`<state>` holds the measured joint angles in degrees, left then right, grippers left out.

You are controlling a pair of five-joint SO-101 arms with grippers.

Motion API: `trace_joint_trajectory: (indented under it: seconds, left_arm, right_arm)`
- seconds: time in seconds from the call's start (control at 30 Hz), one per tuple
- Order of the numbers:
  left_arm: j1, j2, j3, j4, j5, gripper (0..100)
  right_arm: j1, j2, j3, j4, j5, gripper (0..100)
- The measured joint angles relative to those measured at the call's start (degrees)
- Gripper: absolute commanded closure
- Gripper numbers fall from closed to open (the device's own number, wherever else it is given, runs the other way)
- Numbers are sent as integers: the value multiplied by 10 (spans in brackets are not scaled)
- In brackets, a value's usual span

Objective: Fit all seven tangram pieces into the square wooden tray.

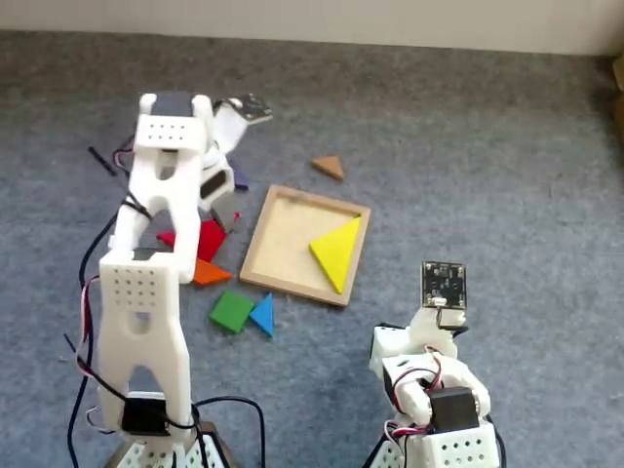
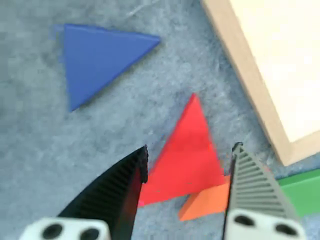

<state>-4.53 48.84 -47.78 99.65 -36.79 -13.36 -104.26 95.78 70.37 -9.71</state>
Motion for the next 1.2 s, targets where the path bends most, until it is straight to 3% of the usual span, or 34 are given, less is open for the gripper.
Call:
trace_joint_trajectory:
  seconds: [0.37, 0.53, 0.73, 1.2]
  left_arm:
    - [-32, -11, 85, -2, -73, 725]
    - [-34, -12, 145, -57, -73, 726]
    - [-38, -30, 198, -84, -128, 738]
    - [-53, -58, 229, -83, -136, 755]
  right_arm:
    - [0, 0, 0, 0, 0, 994]
    - [0, 0, 0, 0, 0, 994]
    - [0, 0, 0, 0, 0, 994]
    - [0, 0, 0, 0, 0, 994]
